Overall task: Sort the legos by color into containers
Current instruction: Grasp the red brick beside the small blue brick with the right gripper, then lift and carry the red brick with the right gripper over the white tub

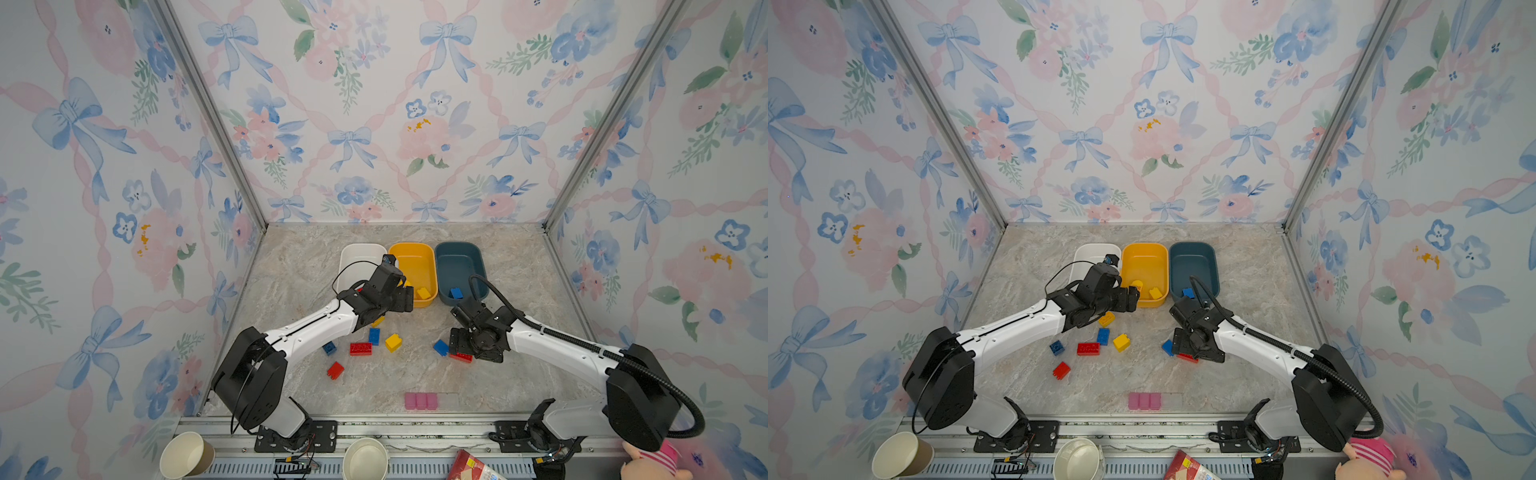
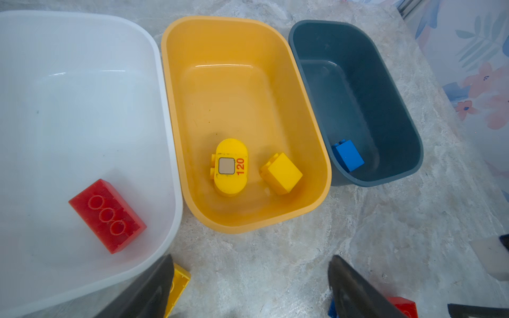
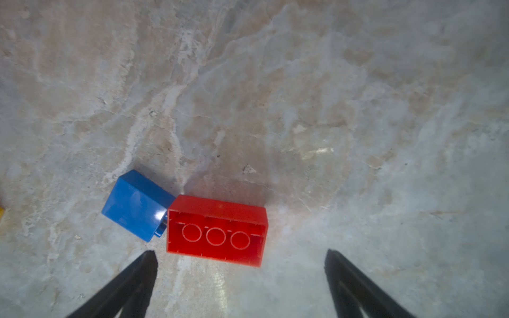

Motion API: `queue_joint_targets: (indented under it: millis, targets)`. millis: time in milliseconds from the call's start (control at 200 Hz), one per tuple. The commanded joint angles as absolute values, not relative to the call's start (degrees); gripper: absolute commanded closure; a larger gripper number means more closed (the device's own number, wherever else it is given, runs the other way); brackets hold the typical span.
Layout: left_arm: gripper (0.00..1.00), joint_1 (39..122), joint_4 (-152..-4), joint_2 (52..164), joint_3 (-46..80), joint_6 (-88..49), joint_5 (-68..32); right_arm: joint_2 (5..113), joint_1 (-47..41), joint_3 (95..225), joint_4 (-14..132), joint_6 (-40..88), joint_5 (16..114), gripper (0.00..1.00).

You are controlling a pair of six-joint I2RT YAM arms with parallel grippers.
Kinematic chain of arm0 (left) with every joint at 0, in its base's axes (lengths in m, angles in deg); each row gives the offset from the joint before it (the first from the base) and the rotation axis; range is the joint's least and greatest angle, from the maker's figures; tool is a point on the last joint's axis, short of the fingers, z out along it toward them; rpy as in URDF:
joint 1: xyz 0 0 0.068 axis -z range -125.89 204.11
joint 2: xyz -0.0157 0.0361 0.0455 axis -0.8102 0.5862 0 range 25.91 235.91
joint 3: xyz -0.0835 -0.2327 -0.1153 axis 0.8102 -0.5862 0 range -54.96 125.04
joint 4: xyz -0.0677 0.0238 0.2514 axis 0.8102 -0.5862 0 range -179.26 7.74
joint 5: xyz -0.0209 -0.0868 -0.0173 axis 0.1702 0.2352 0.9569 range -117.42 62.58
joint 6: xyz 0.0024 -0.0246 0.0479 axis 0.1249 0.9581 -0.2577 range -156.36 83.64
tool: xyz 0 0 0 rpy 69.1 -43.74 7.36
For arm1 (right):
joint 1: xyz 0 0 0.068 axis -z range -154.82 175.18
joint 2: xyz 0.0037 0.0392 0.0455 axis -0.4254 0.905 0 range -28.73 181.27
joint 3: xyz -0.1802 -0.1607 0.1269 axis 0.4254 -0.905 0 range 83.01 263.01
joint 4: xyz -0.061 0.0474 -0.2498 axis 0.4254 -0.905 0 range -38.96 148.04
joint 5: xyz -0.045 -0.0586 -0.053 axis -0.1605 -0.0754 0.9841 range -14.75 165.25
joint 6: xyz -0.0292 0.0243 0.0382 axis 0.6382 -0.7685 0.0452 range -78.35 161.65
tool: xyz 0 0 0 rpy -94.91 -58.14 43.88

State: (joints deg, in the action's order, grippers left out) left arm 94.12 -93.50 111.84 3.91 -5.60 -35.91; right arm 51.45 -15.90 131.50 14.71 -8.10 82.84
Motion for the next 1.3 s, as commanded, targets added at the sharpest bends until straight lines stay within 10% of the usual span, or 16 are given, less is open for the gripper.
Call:
queue_joint_targets:
  millis: [0, 1295]
  targets:
    - [0.09, 93.36, -92.74, 109.8, 1.92, -4.7, -35.11, 53.66, -16.88, 132.23, 15.77, -8.54, 83.68, 0.01]
    - [0.05, 91.12, -92.63, 106.15, -1.07, -4.5, -34.46, 58.34, -17.19, 133.28, 17.75, -9.15, 83.39, 0.37]
